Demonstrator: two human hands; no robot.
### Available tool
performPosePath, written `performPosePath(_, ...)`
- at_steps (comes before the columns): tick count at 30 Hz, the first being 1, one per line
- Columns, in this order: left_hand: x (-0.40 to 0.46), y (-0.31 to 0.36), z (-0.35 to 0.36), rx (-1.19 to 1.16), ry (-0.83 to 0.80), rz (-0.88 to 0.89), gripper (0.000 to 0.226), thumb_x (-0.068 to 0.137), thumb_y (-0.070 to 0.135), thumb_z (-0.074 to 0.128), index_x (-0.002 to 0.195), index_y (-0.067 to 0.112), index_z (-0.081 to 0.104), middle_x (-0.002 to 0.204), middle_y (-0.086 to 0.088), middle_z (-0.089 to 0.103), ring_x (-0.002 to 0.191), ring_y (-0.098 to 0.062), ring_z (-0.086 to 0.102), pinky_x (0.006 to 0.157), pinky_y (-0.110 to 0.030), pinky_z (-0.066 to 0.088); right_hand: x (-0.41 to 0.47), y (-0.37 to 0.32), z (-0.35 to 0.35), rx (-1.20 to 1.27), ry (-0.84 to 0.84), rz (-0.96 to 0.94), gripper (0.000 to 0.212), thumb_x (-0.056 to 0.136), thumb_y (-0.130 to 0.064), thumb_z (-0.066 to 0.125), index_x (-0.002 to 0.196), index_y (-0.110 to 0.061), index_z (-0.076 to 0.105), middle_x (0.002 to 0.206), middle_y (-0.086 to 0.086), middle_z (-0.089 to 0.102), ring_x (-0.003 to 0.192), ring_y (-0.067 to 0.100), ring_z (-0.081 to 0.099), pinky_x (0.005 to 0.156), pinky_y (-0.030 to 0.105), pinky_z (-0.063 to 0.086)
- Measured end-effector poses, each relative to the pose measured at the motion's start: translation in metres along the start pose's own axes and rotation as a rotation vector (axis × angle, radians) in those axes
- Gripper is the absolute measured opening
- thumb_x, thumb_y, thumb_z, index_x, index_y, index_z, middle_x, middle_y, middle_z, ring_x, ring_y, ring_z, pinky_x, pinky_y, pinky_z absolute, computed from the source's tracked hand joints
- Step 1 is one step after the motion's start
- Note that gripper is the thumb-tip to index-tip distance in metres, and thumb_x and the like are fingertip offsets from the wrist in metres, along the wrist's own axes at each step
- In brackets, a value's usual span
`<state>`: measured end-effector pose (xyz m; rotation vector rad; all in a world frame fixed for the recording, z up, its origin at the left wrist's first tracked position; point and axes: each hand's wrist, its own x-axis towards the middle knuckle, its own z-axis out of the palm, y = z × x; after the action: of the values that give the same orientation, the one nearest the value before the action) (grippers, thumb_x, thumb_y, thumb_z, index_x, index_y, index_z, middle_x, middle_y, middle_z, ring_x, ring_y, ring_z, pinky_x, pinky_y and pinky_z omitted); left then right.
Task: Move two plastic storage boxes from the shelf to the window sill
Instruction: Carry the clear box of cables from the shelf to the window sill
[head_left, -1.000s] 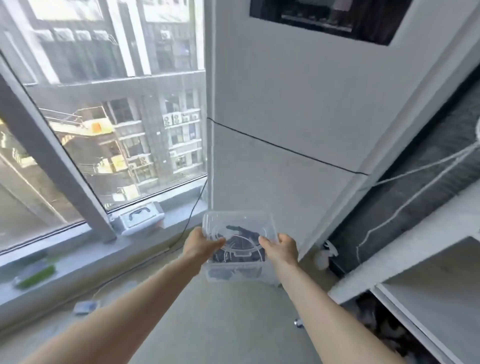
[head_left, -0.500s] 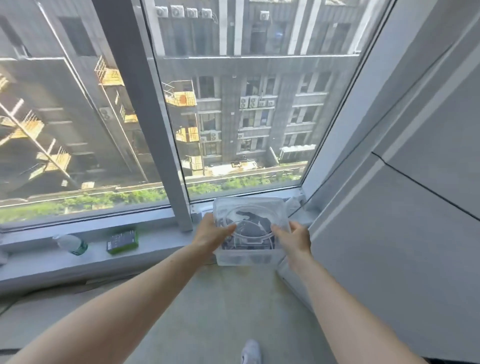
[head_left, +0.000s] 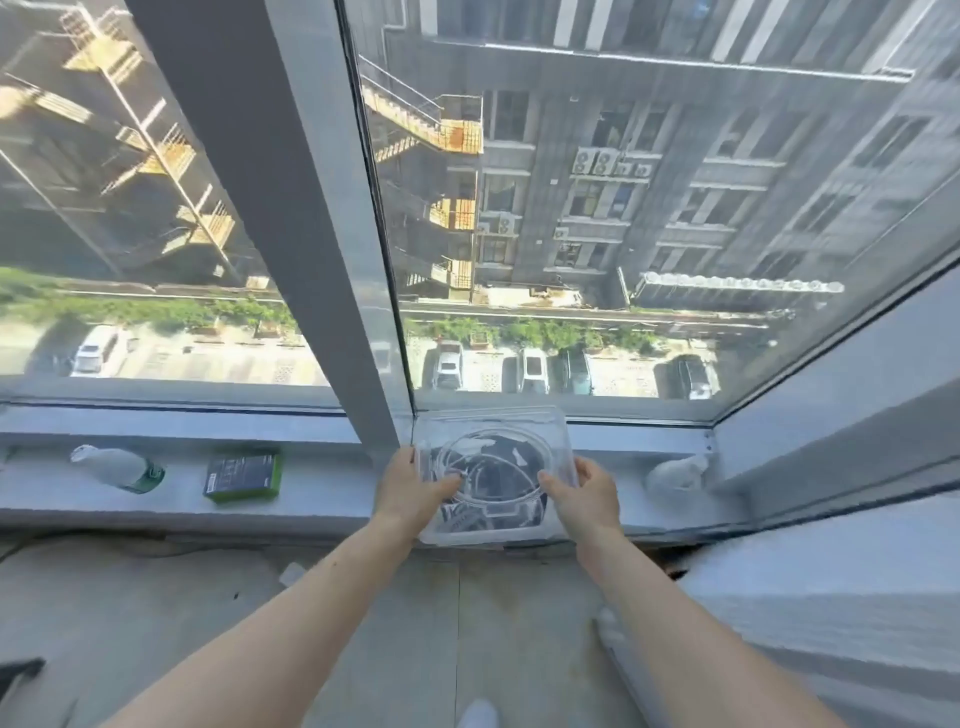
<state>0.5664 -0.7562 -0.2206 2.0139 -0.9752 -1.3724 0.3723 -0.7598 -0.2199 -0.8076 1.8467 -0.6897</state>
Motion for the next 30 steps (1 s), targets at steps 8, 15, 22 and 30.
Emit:
performPosePath(8, 0.104, -0.052, 0.037, -0.027, -0.014, -0.052, 0.065, 0.078, 0.025, 0.075, 0.135, 0.016, 0.045, 0.135, -0.002, 0.056, 0.122, -0.023, 0.055, 0.104, -0.044, 0.045, 0.105, 0.052, 0.051, 0.049, -0.034, 0.080, 0.047, 0.085, -0.016, 0.069, 0.128, -0.011, 0.050, 0.119, 0.006, 0.060, 0.100, 0.022, 0.058, 0.083, 0.031, 0.044)
performPosePath(15, 0.151, -0.079, 0.059, -0.049, -0.020, -0.063, 0.056, 0.081, 0.017, 0.073, 0.131, 0.015, 0.048, 0.114, 0.005, 0.058, 0.106, -0.017, 0.058, 0.096, -0.039, 0.050, 0.150, 0.087, 0.074, 0.079, -0.019, 0.095, 0.041, 0.085, -0.012, 0.067, 0.122, -0.013, 0.052, 0.107, 0.002, 0.062, 0.094, 0.020, 0.061, 0.078, 0.031, 0.044)
performPosePath(22, 0.165, -0.089, 0.064, -0.051, -0.011, -0.085, 0.058, 0.082, 0.014, 0.073, 0.133, 0.014, 0.046, 0.117, 0.004, 0.057, 0.104, -0.015, 0.056, 0.093, -0.035, 0.049, 0.162, 0.097, 0.082, 0.084, -0.029, 0.114, 0.045, 0.085, -0.012, 0.066, 0.127, -0.013, 0.050, 0.111, 0.002, 0.060, 0.097, 0.019, 0.059, 0.081, 0.030, 0.044)
performPosePath(30, 0.171, -0.095, 0.070, -0.063, -0.019, -0.074, 0.058, 0.082, 0.015, 0.073, 0.133, 0.015, 0.046, 0.115, 0.007, 0.056, 0.105, -0.013, 0.055, 0.098, -0.037, 0.049, 0.172, 0.103, 0.084, 0.087, -0.011, 0.092, 0.041, 0.086, -0.011, 0.067, 0.124, -0.015, 0.051, 0.109, 0.001, 0.060, 0.097, 0.020, 0.060, 0.082, 0.031, 0.045)
